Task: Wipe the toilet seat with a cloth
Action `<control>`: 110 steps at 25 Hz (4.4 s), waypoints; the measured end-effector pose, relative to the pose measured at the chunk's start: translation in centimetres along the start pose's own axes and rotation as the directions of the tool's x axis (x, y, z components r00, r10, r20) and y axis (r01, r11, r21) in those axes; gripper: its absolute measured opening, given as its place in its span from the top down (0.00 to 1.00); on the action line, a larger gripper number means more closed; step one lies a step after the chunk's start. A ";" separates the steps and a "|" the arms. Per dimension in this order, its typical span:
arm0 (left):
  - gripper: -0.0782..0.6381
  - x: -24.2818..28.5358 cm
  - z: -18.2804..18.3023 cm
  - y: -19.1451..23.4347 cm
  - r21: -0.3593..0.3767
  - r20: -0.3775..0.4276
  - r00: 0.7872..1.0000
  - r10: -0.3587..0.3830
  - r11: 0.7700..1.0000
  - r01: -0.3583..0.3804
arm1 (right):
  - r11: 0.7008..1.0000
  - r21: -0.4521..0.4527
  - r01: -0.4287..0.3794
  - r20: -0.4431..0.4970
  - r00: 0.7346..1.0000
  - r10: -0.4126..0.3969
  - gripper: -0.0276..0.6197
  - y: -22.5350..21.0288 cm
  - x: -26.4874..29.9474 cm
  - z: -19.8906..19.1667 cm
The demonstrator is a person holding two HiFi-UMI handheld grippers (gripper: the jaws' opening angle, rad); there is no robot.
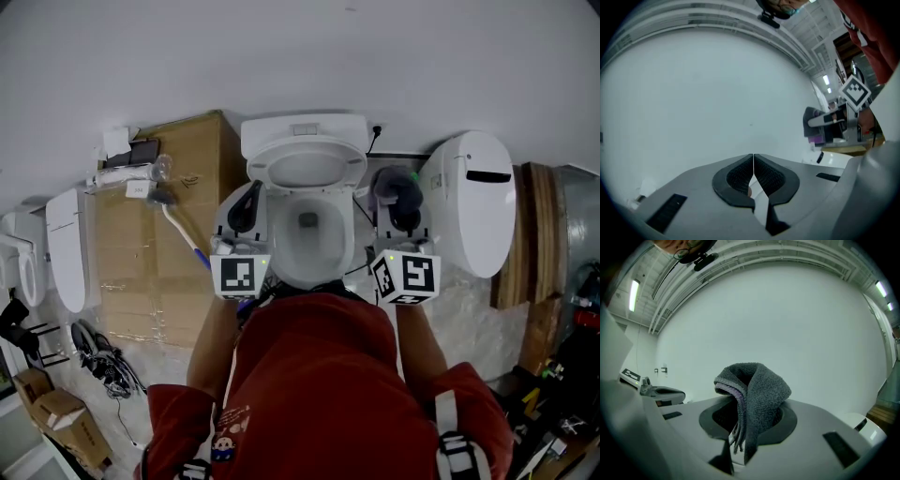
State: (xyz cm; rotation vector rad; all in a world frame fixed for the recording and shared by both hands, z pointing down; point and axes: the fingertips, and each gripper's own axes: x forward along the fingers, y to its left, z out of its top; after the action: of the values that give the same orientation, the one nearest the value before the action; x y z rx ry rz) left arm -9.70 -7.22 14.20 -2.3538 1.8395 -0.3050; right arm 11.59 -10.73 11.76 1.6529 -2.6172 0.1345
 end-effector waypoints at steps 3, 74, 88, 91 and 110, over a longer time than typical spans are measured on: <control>0.86 2.4 -2.9 -1.4 0.119 -0.124 0.990 -0.073 0.989 0.088 | 1.000 0.003 0.005 -0.017 1.000 -0.005 0.83 -0.2 -0.3 -0.6; 0.71 -12.2 -25.1 -22.2 -0.147 -0.775 0.135 -0.617 0.384 0.911 | 0.986 0.026 0.163 -0.373 0.917 -0.142 0.83 3.0 -15.9 -17.7; 0.64 -18.3 -36.0 -28.1 -0.235 -0.825 0.021 -0.565 0.377 0.896 | 0.991 0.087 0.097 -0.485 0.874 -0.043 0.83 1.7 -20.6 -28.2; 0.64 -19.0 -38.5 -29.2 -0.273 -0.818 0.009 -0.575 0.402 0.874 | 0.992 0.104 0.072 -0.498 0.867 -0.011 0.83 1.6 -20.3 -30.3; 0.66 -19.5 -52.1 -33.0 -0.248 -0.863 0.035 -0.504 0.484 0.839 | 0.995 0.065 -0.080 -0.548 0.830 0.103 0.83 3.0 -19.9 -40.5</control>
State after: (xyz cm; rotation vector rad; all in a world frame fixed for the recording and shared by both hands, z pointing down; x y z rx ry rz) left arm 4.15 20.50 70.96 -2.7635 0.2507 -2.1273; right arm 17.07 12.29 50.26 1.2454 -2.2488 0.5783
